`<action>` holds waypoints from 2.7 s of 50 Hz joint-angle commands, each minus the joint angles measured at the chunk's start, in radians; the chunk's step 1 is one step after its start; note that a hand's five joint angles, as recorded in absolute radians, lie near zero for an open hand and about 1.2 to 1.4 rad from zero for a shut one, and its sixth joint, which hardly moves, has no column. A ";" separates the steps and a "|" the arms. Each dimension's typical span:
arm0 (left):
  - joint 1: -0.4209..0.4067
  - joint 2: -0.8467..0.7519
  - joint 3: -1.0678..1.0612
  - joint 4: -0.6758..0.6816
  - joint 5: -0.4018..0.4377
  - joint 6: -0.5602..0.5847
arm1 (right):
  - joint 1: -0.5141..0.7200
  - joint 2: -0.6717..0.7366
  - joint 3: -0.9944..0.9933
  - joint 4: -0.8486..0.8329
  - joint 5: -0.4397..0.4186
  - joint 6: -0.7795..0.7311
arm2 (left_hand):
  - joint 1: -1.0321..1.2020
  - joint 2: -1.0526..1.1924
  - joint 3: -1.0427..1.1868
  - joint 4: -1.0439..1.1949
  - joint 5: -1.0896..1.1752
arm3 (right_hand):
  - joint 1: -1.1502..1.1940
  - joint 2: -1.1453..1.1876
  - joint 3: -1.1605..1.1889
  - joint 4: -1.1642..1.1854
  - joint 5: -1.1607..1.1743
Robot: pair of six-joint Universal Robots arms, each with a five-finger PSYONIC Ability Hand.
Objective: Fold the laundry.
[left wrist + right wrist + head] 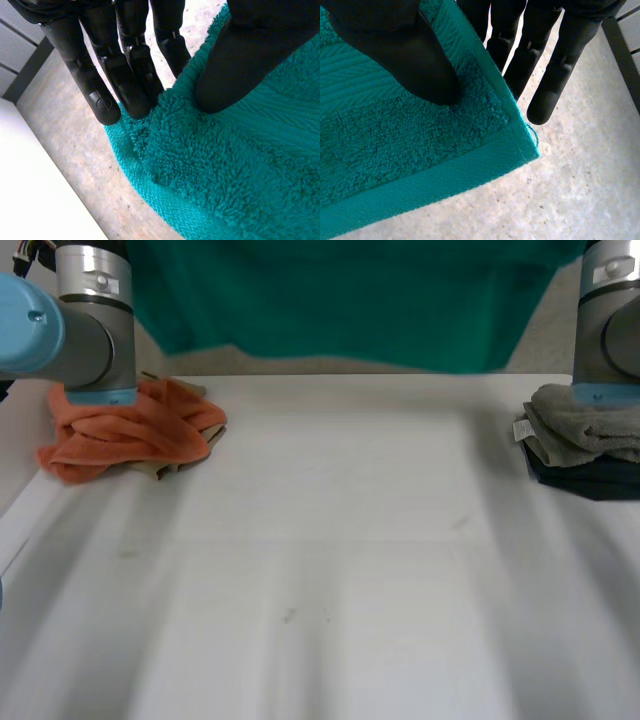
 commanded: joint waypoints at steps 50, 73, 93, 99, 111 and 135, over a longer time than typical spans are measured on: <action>-0.181 0.511 -1.205 -0.495 -0.210 0.154 | -0.175 -0.391 0.953 0.814 -0.170 -0.330 | 0.245 0.199 0.203 0.196 0.249 | 0.266 0.223 0.207 0.197 0.205; -0.150 0.089 -0.727 -0.376 -0.309 0.172 | -0.012 0.225 0.267 0.446 -0.067 -0.267 | 0.245 0.199 0.203 0.196 0.249 | 0.266 0.223 0.207 0.197 0.205; -0.162 0.026 -0.576 -0.387 -0.308 0.157 | 0.026 0.295 0.140 0.472 -0.059 -0.224 | -0.977 -1.023 -1.018 -1.026 -0.973 | -0.956 -0.999 -1.015 -1.025 -1.017; -0.161 0.158 -0.643 -0.390 -0.305 0.150 | -0.001 0.038 0.279 0.648 -0.124 -0.031 | -0.977 -1.023 -1.018 -1.026 -0.973 | -0.956 -0.999 -1.015 -1.025 -1.017; -0.152 0.400 -0.913 -0.390 -0.221 -0.039 | -0.197 -0.118 0.448 0.990 -0.360 0.126 | -0.977 -1.023 -1.018 -1.026 -0.973 | -0.882 -0.924 -0.941 -0.950 -0.943; -0.161 0.397 -0.996 -0.389 -0.131 -0.207 | -0.244 0.045 0.578 0.713 -0.346 0.066 | -0.962 -1.008 -1.003 -1.011 -0.957 | 0.127 0.084 0.068 0.058 0.065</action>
